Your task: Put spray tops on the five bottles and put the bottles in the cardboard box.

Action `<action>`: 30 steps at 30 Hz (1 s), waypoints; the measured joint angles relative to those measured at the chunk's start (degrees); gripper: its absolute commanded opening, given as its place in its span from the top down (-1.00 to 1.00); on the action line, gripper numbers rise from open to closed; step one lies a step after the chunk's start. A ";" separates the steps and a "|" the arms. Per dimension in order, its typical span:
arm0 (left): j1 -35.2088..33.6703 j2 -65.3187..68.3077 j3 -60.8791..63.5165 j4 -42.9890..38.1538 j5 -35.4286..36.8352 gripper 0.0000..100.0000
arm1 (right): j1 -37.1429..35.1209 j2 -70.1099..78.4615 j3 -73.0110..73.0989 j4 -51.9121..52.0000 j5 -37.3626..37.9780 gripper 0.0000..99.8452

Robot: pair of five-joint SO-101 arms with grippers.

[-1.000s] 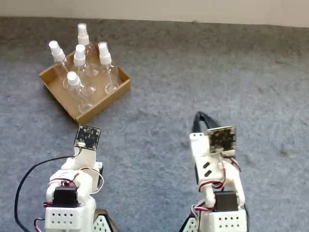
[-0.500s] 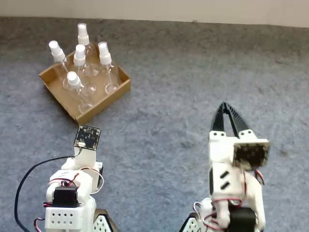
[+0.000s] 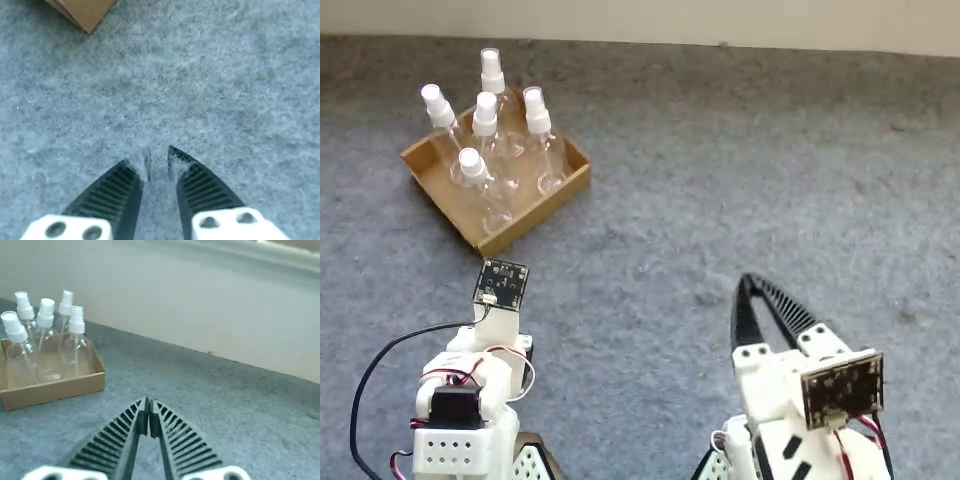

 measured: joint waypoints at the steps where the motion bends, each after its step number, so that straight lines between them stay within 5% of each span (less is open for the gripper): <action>1: 0.00 0.00 0.00 0.00 0.00 0.99 | -0.35 0.00 -0.88 0.70 0.00 0.99; 15: 0.00 0.00 0.00 0.00 0.00 0.99 | 6.51 0.00 -12.75 9.32 0.00 0.99; 30: 0.00 0.00 0.00 0.00 0.00 0.99 | 6.86 0.09 23.12 -5.71 0.00 0.99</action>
